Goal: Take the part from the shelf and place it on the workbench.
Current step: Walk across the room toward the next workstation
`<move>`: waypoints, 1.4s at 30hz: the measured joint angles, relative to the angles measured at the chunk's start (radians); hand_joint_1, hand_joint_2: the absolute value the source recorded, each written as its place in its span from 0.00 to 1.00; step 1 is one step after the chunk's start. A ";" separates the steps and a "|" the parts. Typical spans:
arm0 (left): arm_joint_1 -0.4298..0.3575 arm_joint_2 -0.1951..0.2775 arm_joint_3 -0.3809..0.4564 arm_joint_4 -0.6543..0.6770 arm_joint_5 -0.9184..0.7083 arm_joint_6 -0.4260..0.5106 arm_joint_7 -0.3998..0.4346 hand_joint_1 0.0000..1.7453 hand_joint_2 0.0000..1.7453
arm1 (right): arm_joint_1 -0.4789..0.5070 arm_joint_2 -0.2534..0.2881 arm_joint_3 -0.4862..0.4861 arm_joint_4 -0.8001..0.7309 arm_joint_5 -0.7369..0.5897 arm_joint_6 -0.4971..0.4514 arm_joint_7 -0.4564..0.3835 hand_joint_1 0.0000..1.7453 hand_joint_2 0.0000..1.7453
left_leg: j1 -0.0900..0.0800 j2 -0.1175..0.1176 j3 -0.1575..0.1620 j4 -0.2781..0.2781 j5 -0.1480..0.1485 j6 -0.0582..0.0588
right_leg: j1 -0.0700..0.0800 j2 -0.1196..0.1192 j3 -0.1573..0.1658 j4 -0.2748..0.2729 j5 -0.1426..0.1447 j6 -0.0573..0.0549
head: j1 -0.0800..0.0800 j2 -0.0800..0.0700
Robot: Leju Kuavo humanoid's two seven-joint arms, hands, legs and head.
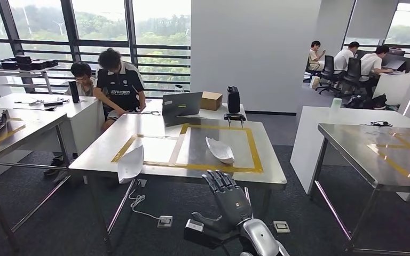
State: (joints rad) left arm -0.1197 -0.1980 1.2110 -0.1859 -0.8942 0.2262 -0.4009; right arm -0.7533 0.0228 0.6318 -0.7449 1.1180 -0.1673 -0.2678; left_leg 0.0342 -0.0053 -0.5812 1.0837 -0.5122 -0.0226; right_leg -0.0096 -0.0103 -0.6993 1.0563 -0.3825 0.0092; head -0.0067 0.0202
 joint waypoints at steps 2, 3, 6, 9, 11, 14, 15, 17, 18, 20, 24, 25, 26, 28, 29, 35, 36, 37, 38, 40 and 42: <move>0.001 0.002 0.000 -0.001 0.000 0.000 -0.001 0.00 1.00 | 0.006 -0.001 0.000 0.002 -0.001 0.001 0.003 0.00 0.00 | -0.003 0.001 -0.021 -0.002 0.020 0.021 | -0.002 0.001 -0.023 0.064 -0.074 0.004 | 0.000 0.000; 0.001 0.003 0.000 -0.001 0.000 0.000 -0.002 0.00 1.00 | 0.008 -0.001 0.001 0.002 -0.001 0.001 0.006 0.00 0.00 | -0.005 0.001 -0.034 -0.003 0.031 0.027 | -0.001 0.003 -0.039 0.124 -0.129 0.004 | 0.000 0.000; 0.003 0.004 0.000 -0.001 0.002 0.000 -0.003 0.00 1.00 | 0.015 -0.001 0.001 0.005 -0.002 0.001 0.011 0.00 0.00 | -0.012 0.002 -0.075 -0.003 0.065 0.034 | 0.005 0.007 -0.058 0.284 -0.208 -0.006 | 0.001 0.000; 0.004 0.003 0.000 -0.001 0.005 0.000 -0.003 0.00 1.00 | 0.023 -0.001 0.001 0.008 -0.004 0.001 0.014 0.00 0.00 | -0.013 0.002 -0.109 -0.003 0.095 0.032 | 0.021 0.011 0.058 0.185 -0.149 -0.028 | 0.001 0.000; 0.005 0.000 0.000 -0.001 0.006 0.000 -0.004 0.00 1.00 | 0.019 -0.001 0.001 0.008 -0.005 0.001 0.018 0.00 0.00 | -0.012 0.002 -0.120 -0.006 0.114 0.024 | 0.033 0.011 0.157 0.046 -0.154 -0.040 | 0.001 0.000; 0.005 -0.004 0.000 0.000 0.007 0.000 -0.004 0.00 1.00 | 0.016 -0.001 0.001 0.011 -0.005 0.000 0.029 0.00 0.00 | -0.009 0.004 -0.120 -0.028 0.149 0.005 | 0.041 0.011 0.186 -0.029 -0.156 -0.044 | 0.001 0.000; 0.006 -0.003 0.000 0.000 0.007 0.000 -0.004 0.00 1.00 | 0.017 -0.001 0.001 0.014 -0.005 0.000 0.031 0.00 0.00 | -0.009 0.004 -0.122 -0.033 0.151 0.000 | 0.039 0.009 0.182 -0.040 -0.141 -0.045 | 0.001 0.000; 0.009 -0.002 0.000 0.000 0.009 0.000 -0.005 0.00 1.00 | 0.020 -0.001 0.001 0.019 -0.005 0.001 0.034 0.00 0.00 | -0.013 0.003 -0.136 -0.002 0.099 -0.007 | 0.033 0.004 0.168 -0.060 -0.108 -0.049 | 0.000 0.000; 0.010 -0.001 0.000 0.000 0.010 0.000 -0.005 0.00 1.00 | 0.021 -0.001 0.001 0.022 -0.005 0.002 0.035 0.00 0.00 | -0.013 0.003 -0.146 0.042 0.048 -0.007 | 0.030 0.003 0.157 -0.063 -0.093 -0.051 | 0.000 0.000; 0.011 0.001 0.000 0.000 0.011 0.000 -0.005 0.00 1.00 | 0.025 0.000 0.001 0.027 -0.004 0.003 0.039 0.00 0.00 | -0.014 0.002 -0.161 0.156 -0.033 -0.011 | 0.031 0.002 0.124 -0.060 -0.067 -0.053 | -0.001 0.000; 0.010 0.005 0.000 0.000 0.012 0.000 -0.004 0.00 1.00 | 0.035 -0.001 0.001 0.040 -0.016 0.023 0.042 0.00 0.00 | -0.013 0.003 -0.083 0.170 0.024 -0.016 | 0.029 0.000 0.038 -0.038 -0.018 -0.044 | 0.000 0.000; 0.009 0.005 0.000 0.000 0.012 0.000 -0.004 0.00 1.00 | 0.037 -0.001 -0.001 0.042 -0.025 0.030 0.041 0.00 0.00 | -0.014 0.003 -0.036 0.110 0.017 -0.016 | 0.029 0.000 0.018 -0.030 -0.007 -0.039 | 0.000 0.000; 0.009 0.005 0.000 0.000 0.012 0.000 -0.004 0.00 1.00 | 0.038 -0.001 -0.003 0.044 -0.034 0.035 0.040 0.00 0.00 | -0.017 0.001 0.003 0.053 -0.001 -0.011 | 0.029 0.000 0.004 -0.024 0.002 -0.034 | 0.000 0.000; 0.008 0.005 0.000 0.000 0.012 0.001 -0.005 0.00 1.00 | 0.039 -0.002 -0.009 0.047 -0.050 0.040 0.040 0.00 0.00 | -0.024 -0.003 0.037 -0.012 -0.036 0.005 | 0.029 -0.001 -0.006 -0.017 0.019 -0.024 | 0.000 0.000; 0.010 0.005 0.000 0.000 0.012 0.002 -0.006 0.00 1.00 | 0.040 -0.002 -0.011 0.049 -0.055 0.041 0.040 0.00 0.00 | -0.027 -0.004 0.034 -0.017 -0.030 0.017 | 0.027 -0.001 -0.005 -0.018 0.027 -0.020 | 0.000 0.000; 0.011 0.008 0.000 -0.001 0.014 0.004 -0.012 0.00 0.00 | 0.045 -0.004 -0.017 0.063 -0.086 0.049 0.046 0.00 0.00 | -0.024 0.007 -0.030 -0.024 0.036 0.050 | 0.015 0.006 -0.064 0.179 -0.150 0.010 | 0.000 0.000; 0.011 0.008 0.000 -0.001 0.015 0.005 -0.017 0.00 0.00 | 0.049 -0.004 -0.026 0.064 -0.112 0.053 0.050 0.00 0.00 | -0.024 0.007 -0.047 -0.024 0.049 0.051 | 0.014 0.006 -0.071 0.237 -0.168 0.010 | -0.001 0.000; 0.011 0.008 0.001 -0.001 0.015 0.006 -0.021 0.00 0.00 | 0.054 -0.002 -0.040 0.065 -0.148 0.062 0.052 0.00 0.00 | -0.025 0.007 -0.064 -0.024 0.062 0.050 | 0.014 0.007 -0.067 0.272 -0.160 0.008 | 0.000 0.000; 0.011 0.008 0.001 -0.001 0.015 0.007 -0.025 0.00 0.25 | 0.059 0.000 -0.059 0.066 -0.192 0.076 0.053 0.00 0.00 | -0.025 0.007 -0.080 -0.023 0.074 0.050 | 0.014 0.008 -0.048 0.277 -0.134 0.005 | 0.000 0.000; 0.012 0.008 0.001 -0.001 0.018 0.011 -0.028 0.00 0.75 | 0.066 0.003 -0.107 0.067 -0.283 0.113 0.048 0.00 0.00 | -0.024 0.006 -0.105 -0.023 0.096 0.046 | 0.018 0.008 0.034 0.199 -0.093 -0.006 | 0.000 0.000; 0.012 0.006 0.001 -0.001 0.022 0.012 -0.027 0.00 1.00 | 0.068 0.006 -0.154 0.064 -0.358 0.143 0.044 0.00 0.00 | -0.024 0.007 -0.117 -0.023 0.114 0.036 | 0.027 0.006 0.138 0.058 -0.129 -0.020 | 0.000 0.000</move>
State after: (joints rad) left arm -0.1074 -0.1919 1.2122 -0.1869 -0.8724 0.2387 -0.4284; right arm -0.6853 0.0287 0.4775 -0.6807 0.7602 -0.0241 -0.2234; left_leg 0.0104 0.0015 -0.6984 1.0608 -0.3981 0.0136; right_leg 0.0179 -0.0040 -0.5609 1.1141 -0.5115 -0.0110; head -0.0069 0.0198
